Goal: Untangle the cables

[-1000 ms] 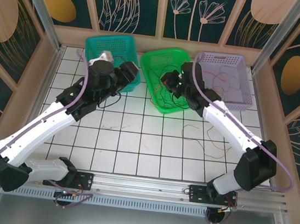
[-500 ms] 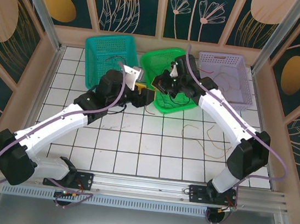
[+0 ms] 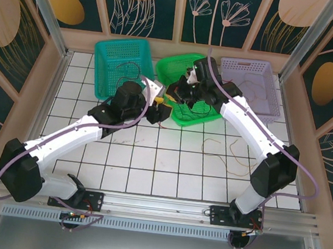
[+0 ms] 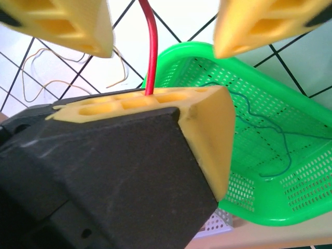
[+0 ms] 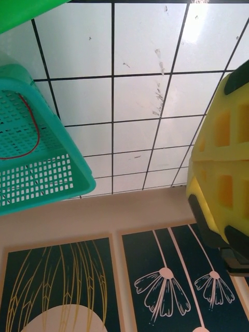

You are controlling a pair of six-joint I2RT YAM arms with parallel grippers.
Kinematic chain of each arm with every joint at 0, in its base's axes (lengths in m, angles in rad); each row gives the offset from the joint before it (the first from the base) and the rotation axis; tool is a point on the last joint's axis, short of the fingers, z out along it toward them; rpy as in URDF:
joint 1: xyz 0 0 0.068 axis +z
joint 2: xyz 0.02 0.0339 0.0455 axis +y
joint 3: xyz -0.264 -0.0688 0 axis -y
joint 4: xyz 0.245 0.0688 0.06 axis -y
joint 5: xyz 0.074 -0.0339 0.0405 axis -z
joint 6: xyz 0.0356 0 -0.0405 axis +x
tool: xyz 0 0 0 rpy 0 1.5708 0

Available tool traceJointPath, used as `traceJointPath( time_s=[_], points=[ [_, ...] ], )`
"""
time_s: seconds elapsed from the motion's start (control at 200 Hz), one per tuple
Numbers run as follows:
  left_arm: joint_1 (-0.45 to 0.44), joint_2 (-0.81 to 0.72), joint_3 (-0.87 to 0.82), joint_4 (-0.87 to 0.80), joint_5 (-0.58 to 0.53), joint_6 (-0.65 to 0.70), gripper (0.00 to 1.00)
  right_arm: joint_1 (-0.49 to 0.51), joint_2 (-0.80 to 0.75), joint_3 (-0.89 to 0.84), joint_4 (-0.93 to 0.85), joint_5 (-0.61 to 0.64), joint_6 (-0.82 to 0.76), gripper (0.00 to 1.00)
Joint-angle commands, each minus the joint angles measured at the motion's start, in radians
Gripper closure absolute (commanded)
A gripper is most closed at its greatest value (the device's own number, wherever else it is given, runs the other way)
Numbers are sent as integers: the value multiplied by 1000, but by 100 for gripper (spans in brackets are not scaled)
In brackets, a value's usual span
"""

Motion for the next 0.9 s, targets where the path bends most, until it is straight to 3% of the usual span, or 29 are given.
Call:
traceJointPath(
  time_s=[0.0, 0.105, 0.17, 0.235, 0.345, 0.435, 0.666, 0.896],
  points=[
    [0, 19, 19, 36, 1, 23, 60, 6, -38, -19, 7, -29, 31, 100],
    [1, 18, 21, 49, 2, 3, 80, 9, -32, -16, -2, -28, 25, 100],
    [1, 16, 25, 60, 2, -17, 100, 11, -31, -23, 2, -29, 23, 100],
    [2, 15, 30, 60, -1, -53, 100, 7, -37, -31, 16, -25, 18, 99],
    [3, -15, 27, 33, -77, -118, 100, -30, -82, -28, 26, 31, -4, 62],
    [23, -33, 35, -29, -139, -173, 100, -49, -151, -20, 51, 115, -22, 46],
    [179, -48, 68, -118, -144, -324, 100, -127, -300, -12, 126, 276, -104, 32],
    [394, 39, 177, -259, -152, -432, 100, -159, -383, -84, 142, 319, -123, 31]
  ],
)
